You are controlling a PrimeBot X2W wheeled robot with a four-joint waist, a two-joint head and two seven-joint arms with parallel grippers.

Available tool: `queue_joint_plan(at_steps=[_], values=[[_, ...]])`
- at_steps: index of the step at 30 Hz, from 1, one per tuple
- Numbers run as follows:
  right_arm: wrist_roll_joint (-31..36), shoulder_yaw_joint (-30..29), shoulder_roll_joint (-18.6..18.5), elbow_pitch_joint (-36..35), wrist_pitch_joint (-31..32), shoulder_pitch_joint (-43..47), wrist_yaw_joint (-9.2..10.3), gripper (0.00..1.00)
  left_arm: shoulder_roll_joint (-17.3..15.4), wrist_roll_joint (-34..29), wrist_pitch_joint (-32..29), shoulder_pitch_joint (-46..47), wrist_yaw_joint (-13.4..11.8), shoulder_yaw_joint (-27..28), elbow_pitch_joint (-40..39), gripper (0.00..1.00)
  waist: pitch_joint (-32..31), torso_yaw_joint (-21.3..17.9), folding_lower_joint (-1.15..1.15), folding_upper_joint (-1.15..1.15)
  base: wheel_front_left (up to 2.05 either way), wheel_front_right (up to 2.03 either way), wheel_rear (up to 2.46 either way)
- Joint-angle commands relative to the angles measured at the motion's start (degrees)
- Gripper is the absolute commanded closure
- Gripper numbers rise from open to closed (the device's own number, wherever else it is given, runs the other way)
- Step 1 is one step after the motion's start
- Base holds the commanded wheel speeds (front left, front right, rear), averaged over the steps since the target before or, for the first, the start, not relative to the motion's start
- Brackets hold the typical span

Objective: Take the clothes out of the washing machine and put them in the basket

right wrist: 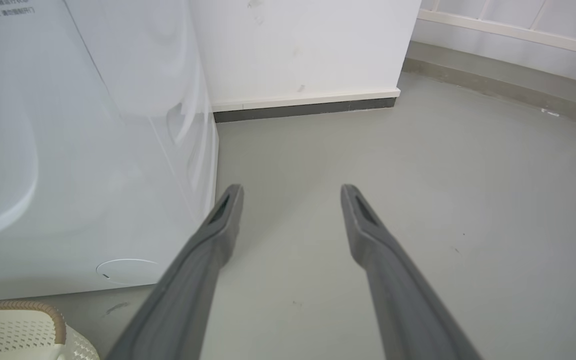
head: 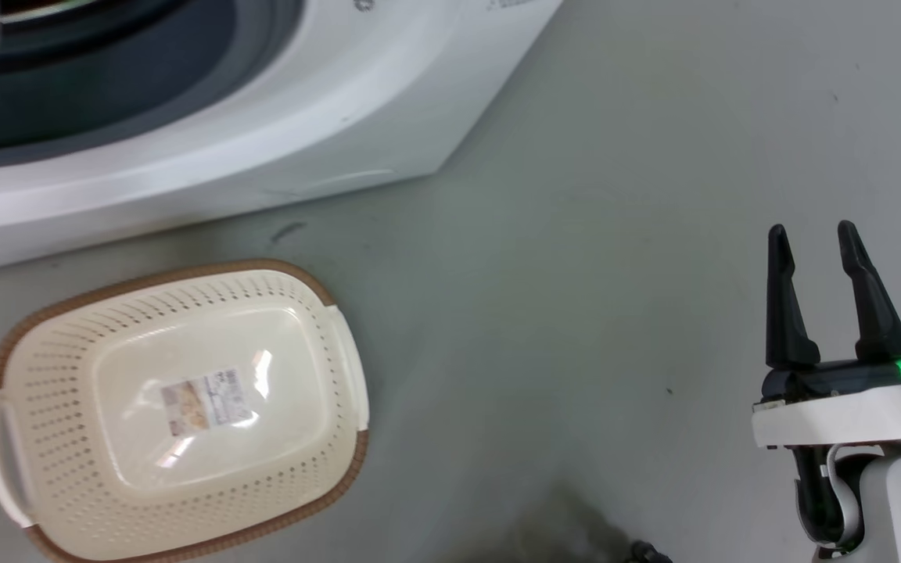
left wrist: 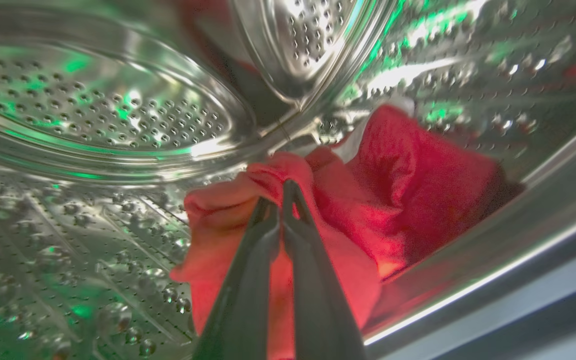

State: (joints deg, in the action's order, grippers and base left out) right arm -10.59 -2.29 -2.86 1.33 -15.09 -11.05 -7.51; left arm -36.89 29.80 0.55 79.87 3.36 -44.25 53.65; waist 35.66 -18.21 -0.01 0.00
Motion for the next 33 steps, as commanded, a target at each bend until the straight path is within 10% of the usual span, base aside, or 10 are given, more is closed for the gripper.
queue_joint_plan(at_steps=[1, 12, 33], values=[[0.4, -0.2, 0.0, 0.1, -0.1, 0.4, 0.04, 0.00, 0.4, 0.4, 1.0, -1.2, -0.4, 0.1, -0.3, 1.00, -3.5, 2.8, 0.01, 0.00, 0.00, 0.00, 0.00], [3.1, -3.2, 0.0, 1.5, -0.1, 4.5, 0.04, 0.00, 4.6, 3.0, 13.7, -15.6, -5.6, 1.9, -6.1, 1.00, -13.9, 8.0, 0.01, 0.00, 0.00, 0.00, 0.00], [4.6, -3.6, 0.0, 3.5, -0.1, 9.5, 0.04, 0.00, 1.0, -0.4, 14.7, -48.1, -18.1, 12.4, -45.5, 1.00, -26.8, 13.1, 0.01, 0.00, 0.00, 0.00, 0.00]])
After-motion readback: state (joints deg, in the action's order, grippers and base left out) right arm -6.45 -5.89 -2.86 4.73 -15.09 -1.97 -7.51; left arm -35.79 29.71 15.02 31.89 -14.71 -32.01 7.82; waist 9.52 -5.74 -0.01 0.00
